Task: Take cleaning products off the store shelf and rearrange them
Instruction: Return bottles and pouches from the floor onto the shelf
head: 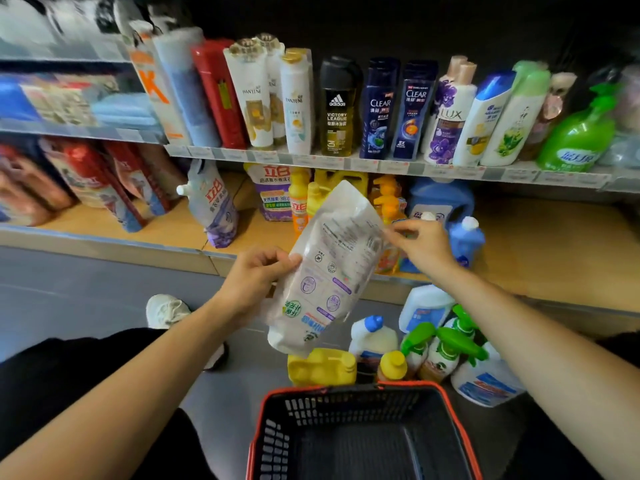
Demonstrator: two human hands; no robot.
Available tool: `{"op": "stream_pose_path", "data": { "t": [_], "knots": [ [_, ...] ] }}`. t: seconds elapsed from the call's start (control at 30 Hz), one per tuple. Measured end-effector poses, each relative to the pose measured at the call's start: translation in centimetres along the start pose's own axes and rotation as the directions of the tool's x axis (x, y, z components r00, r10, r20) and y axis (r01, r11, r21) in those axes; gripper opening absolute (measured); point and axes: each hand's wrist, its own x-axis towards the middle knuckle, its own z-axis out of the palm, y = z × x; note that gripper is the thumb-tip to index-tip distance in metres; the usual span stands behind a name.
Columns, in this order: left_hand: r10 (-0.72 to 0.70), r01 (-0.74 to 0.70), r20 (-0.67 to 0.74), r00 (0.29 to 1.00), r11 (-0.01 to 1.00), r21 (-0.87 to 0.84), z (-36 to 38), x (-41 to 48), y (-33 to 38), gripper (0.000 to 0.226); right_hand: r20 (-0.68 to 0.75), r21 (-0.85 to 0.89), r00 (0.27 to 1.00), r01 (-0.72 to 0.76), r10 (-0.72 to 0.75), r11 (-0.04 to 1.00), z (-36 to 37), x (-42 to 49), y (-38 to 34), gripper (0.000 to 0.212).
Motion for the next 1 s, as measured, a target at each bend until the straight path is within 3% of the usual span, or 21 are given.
{"op": "stream_pose_path", "data": {
  "t": [0.13, 0.2, 0.3, 0.4, 0.47, 0.53, 0.63, 0.73, 0.87, 1.0],
  "knots": [
    [-0.068, 0.060, -0.055, 0.996, 0.989, -0.135, -1.0, -0.2, -0.9, 0.034, 0.296, 0.032, 0.954, -0.059, 0.047, 0.998, 3.3, -1.6, -1.6, 0.036],
    [-0.122, 0.094, -0.140, 0.983, 0.977, -0.190, -1.3, -0.4, -1.5, 0.031, 0.491, 0.039, 0.871, -0.020, -0.002, 0.999, 4.2, -3.1, -2.7, 0.035],
    [-0.179, 0.118, -0.289, 0.941, 0.970, -0.214, -2.1, -0.5, -2.2, 0.025, 0.723, 0.127, 0.691, -0.143, 0.007, 0.982, 5.3, -5.3, -3.8, 0.038],
    [-0.225, 0.104, -0.373, 0.900, 0.942, -0.319, -3.2, -0.3, -2.9, 0.025, 0.797, 0.148, 0.601, -0.099, -0.060, 0.984, 6.3, -6.4, -3.7, 0.049],
    [-0.266, 0.084, -0.401, 0.877, 0.905, -0.416, -3.9, 0.0, -3.2, 0.021, 0.742, 0.107, 0.655, 0.091, -0.140, 0.990, 7.4, -6.8, -3.0, 0.055],
    [-0.301, 0.072, -0.394, 0.868, 0.863, -0.501, -4.4, 0.3, -3.6, 0.015, 0.611, 0.082, 0.758, 0.228, -0.230, 0.970, 8.7, -6.8, -2.5, 0.042],
    [-0.310, 0.062, -0.380, 0.872, 0.838, -0.542, -5.2, 1.0, -4.1, 0.017, 0.425, 0.120, 0.848, 0.295, -0.318, 0.948, 10.0, -6.2, -1.9, 0.020],
    [-0.303, 0.076, -0.325, 0.896, 0.826, -0.559, -6.3, 1.8, -4.6, 0.018, 0.322, 0.149, 0.893, 0.281, -0.315, 0.948, 10.0, -4.5, -2.2, 0.019],
    [-0.299, 0.062, -0.289, 0.910, 0.785, -0.616, -7.1, 2.9, -5.5, 0.016, 0.351, 0.043, 0.877, 0.335, -0.328, 0.941, 11.5, -1.3, -3.6, 0.009],
    [-0.341, 0.098, -0.329, 0.881, 0.810, -0.578, -8.0, 3.4, -7.1, 0.009, 0.557, -0.250, 0.794, 0.439, -0.242, 0.863, 15.2, 0.7, -3.2, 0.018]
  ]
}}
